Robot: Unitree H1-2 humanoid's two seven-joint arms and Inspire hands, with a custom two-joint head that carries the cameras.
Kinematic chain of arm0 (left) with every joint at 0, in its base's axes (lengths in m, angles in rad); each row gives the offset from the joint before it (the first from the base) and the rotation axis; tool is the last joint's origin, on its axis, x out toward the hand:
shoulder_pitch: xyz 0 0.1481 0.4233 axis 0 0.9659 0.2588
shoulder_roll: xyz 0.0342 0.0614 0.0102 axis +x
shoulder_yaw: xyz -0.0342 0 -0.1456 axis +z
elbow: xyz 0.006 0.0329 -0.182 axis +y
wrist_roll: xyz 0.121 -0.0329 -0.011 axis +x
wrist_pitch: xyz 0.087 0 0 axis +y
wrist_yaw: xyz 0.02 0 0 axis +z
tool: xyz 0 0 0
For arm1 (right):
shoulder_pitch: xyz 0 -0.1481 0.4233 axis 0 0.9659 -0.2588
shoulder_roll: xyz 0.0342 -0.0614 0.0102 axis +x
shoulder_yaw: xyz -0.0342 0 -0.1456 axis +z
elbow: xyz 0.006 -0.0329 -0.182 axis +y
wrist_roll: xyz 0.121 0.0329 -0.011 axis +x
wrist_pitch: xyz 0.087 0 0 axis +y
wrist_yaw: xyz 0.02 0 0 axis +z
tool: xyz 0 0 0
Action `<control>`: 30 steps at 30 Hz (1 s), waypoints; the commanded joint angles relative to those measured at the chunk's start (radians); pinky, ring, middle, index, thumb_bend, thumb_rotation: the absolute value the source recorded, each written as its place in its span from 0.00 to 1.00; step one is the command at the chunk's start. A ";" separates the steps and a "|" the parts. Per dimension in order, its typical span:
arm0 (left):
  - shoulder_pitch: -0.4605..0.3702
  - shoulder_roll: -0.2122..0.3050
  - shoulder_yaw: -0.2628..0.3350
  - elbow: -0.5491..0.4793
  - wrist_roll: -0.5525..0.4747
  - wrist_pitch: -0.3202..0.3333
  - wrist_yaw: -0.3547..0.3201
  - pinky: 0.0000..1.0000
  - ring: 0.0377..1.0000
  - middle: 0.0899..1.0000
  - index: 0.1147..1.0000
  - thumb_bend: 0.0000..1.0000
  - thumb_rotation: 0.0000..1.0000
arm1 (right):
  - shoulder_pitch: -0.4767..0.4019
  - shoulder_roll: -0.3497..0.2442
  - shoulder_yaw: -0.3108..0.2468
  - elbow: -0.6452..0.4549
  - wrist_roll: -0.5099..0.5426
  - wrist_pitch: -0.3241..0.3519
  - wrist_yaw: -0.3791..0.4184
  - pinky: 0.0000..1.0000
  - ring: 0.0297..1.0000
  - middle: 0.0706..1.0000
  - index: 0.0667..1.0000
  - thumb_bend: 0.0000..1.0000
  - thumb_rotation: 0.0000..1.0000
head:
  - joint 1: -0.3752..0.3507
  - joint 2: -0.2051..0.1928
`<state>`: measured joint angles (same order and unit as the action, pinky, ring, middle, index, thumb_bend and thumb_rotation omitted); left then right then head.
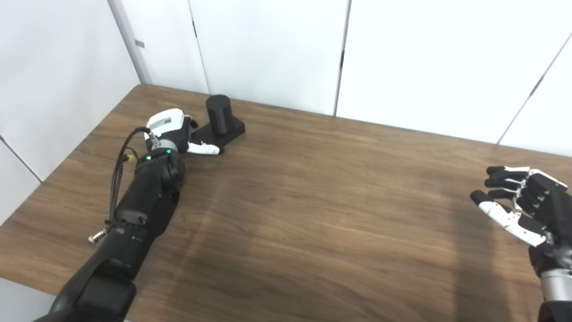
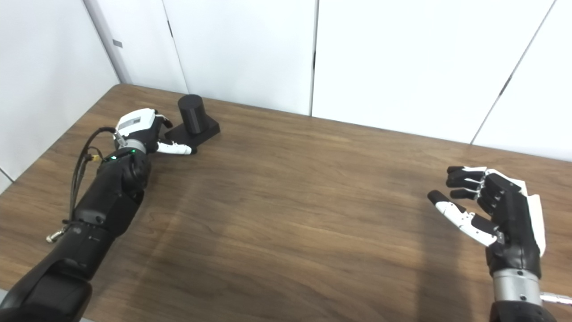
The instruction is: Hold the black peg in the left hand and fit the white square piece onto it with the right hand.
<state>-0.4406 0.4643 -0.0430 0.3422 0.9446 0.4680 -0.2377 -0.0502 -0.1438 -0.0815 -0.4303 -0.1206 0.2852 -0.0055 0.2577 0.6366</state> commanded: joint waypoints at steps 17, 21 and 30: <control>-0.103 0.073 -0.117 0.093 -0.019 -0.026 0.060 0.95 1.00 0.99 0.77 0.89 0.47 | -0.029 0.007 -0.012 -0.058 0.001 -0.005 -0.011 0.52 0.58 0.61 0.45 0.50 0.11 | -0.014 0.010; -0.116 0.078 -0.155 0.113 -0.046 -0.036 0.054 0.94 1.00 0.97 0.74 0.85 0.40 | -0.028 0.009 -0.015 -0.059 0.006 -0.003 -0.011 0.53 0.58 0.61 0.45 0.50 0.11 | -0.014 0.010; -0.151 0.103 -0.213 0.182 -0.096 -0.065 0.040 0.88 0.96 0.89 0.63 0.80 0.33 | -0.019 0.005 -0.017 -0.070 -0.003 -0.004 -0.008 0.53 0.59 0.60 0.45 0.50 0.11 | -0.019 0.022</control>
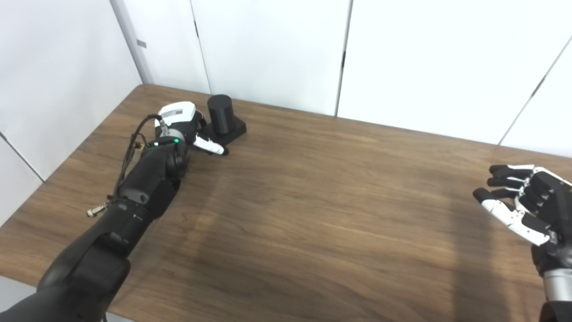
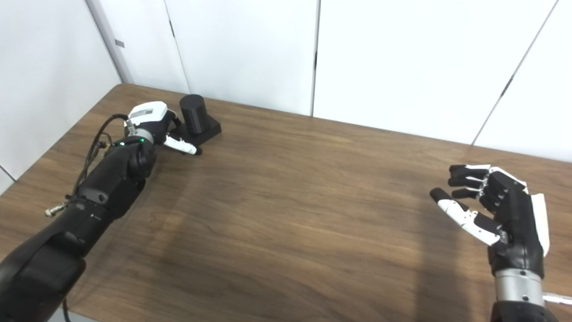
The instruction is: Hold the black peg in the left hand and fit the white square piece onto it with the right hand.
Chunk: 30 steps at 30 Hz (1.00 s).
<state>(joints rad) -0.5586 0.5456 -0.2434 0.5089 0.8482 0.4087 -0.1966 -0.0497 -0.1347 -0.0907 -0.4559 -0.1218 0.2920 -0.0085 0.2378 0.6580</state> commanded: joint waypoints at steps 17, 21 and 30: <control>-0.040 0.065 -0.067 0.002 -0.047 -0.056 -0.011 0.85 0.95 0.86 0.56 0.78 0.27 | -0.009 -0.010 -0.013 -0.056 -0.015 -0.008 -0.007 0.51 0.60 0.61 0.45 0.50 0.11 | -0.006 0.012; -0.024 0.062 -0.047 -0.011 -0.091 -0.084 0.003 0.85 0.95 0.86 0.48 0.65 0.14 | -0.010 -0.008 -0.018 -0.055 -0.010 -0.012 -0.005 0.52 0.60 0.61 0.45 0.50 0.11 | -0.005 0.011; -0.009 0.064 -0.037 -0.022 -0.128 -0.122 0.037 0.82 0.94 0.85 0.42 0.52 0.06 | -0.013 -0.006 -0.019 -0.055 -0.007 -0.010 -0.003 0.53 0.61 0.61 0.45 0.50 0.11 | -0.005 0.014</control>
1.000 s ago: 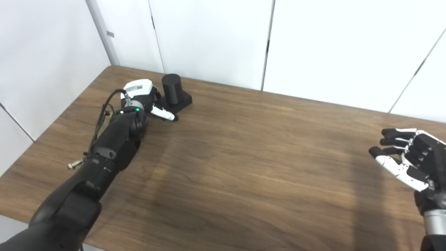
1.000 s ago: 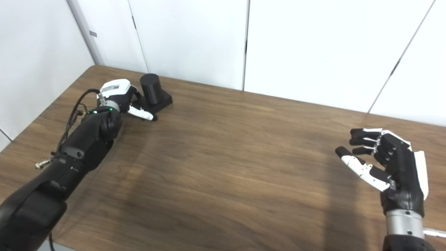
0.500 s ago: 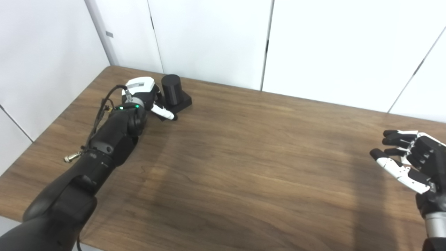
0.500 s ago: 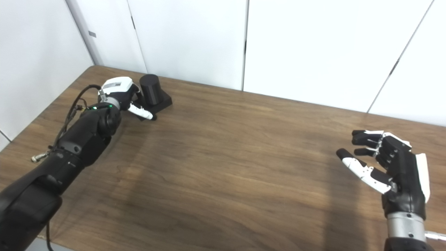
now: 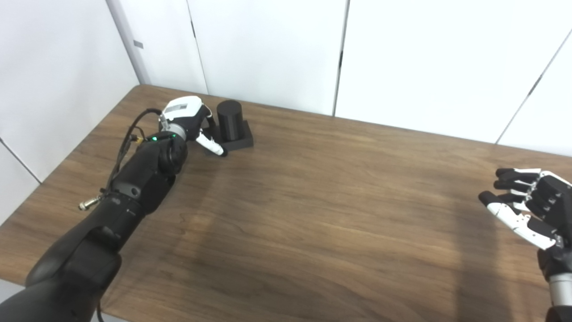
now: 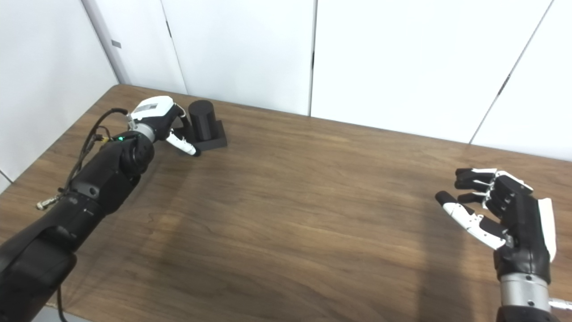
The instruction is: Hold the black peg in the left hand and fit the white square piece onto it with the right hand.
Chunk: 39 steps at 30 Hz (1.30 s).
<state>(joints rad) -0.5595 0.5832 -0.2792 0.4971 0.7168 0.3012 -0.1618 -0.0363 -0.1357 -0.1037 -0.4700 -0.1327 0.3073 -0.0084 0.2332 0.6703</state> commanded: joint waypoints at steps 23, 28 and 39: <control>0.060 0.044 -0.014 -0.154 -0.174 -0.368 -0.088 0.83 0.94 0.86 0.42 0.52 0.07 | -0.033 -0.009 -0.009 -0.029 0.001 -0.031 -0.006 0.48 0.57 0.62 0.45 0.50 0.11 | -0.017 0.005; 0.069 0.025 -0.018 -0.202 -0.194 -0.454 -0.108 0.84 0.94 0.86 0.42 0.52 0.07 | -0.031 -0.008 -0.004 -0.029 -0.009 -0.039 -0.007 0.49 0.58 0.61 0.45 0.50 0.11 | -0.021 0.007; 0.107 -0.056 -0.079 -0.325 -0.144 -0.538 -0.165 0.77 0.94 0.87 0.42 0.52 0.07 | -0.026 -0.009 -0.006 -0.020 -0.017 -0.057 -0.012 0.49 0.58 0.61 0.45 0.50 0.11 | -0.031 0.006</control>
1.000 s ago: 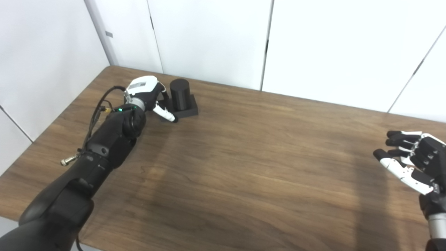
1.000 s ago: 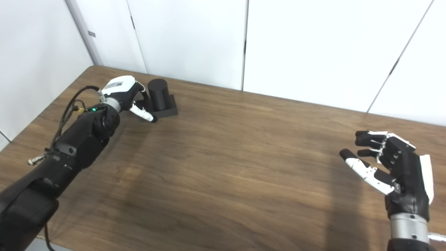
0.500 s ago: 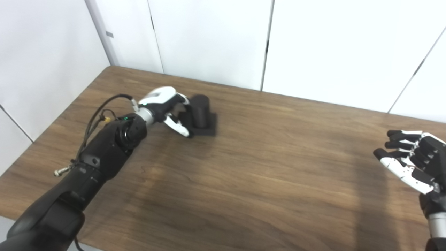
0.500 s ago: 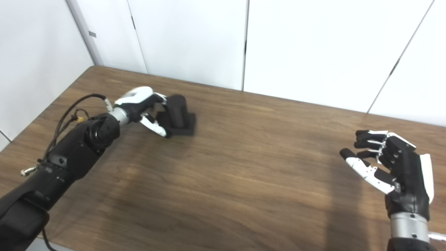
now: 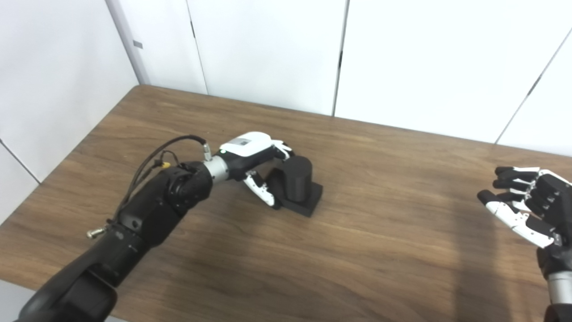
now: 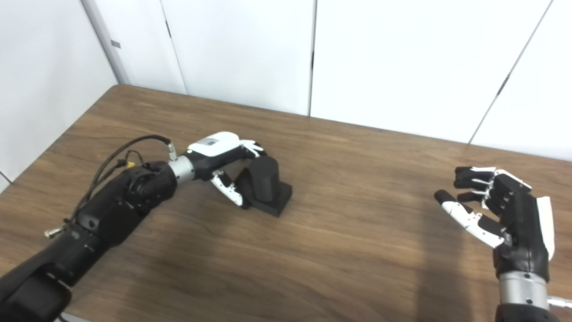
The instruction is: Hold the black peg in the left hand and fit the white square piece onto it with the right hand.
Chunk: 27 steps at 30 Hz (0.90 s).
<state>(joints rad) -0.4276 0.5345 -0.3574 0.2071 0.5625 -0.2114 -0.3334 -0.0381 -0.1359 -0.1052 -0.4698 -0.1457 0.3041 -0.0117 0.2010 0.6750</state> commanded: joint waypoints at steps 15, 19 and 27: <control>0.002 -0.142 -0.141 -0.089 0.153 -0.093 0.023 0.77 0.92 0.86 0.42 0.52 0.07 | -0.035 -0.016 -0.021 -0.021 0.020 -0.040 -0.006 0.49 0.57 0.61 0.45 0.50 0.12 | -0.004 0.003; 0.006 -0.169 -0.163 -0.082 0.159 -0.103 0.026 0.77 0.92 0.86 0.42 0.52 0.07 | -0.038 -0.017 -0.019 -0.024 0.015 -0.040 -0.007 0.50 0.58 0.61 0.45 0.50 0.12 | -0.004 0.004; 0.006 -0.191 -0.207 -0.061 0.173 -0.123 0.027 0.74 0.92 0.87 0.42 0.52 0.07 | -0.035 -0.020 -0.014 -0.036 0.001 -0.036 -0.006 0.49 0.57 0.61 0.45 0.50 0.12 | -0.032 0.013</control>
<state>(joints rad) -0.4309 0.3632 -0.5214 0.1325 0.7058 -0.3020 -0.2793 -0.0429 -0.1460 -0.1165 -0.4691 -0.1402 0.3020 -0.0121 0.1673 0.6872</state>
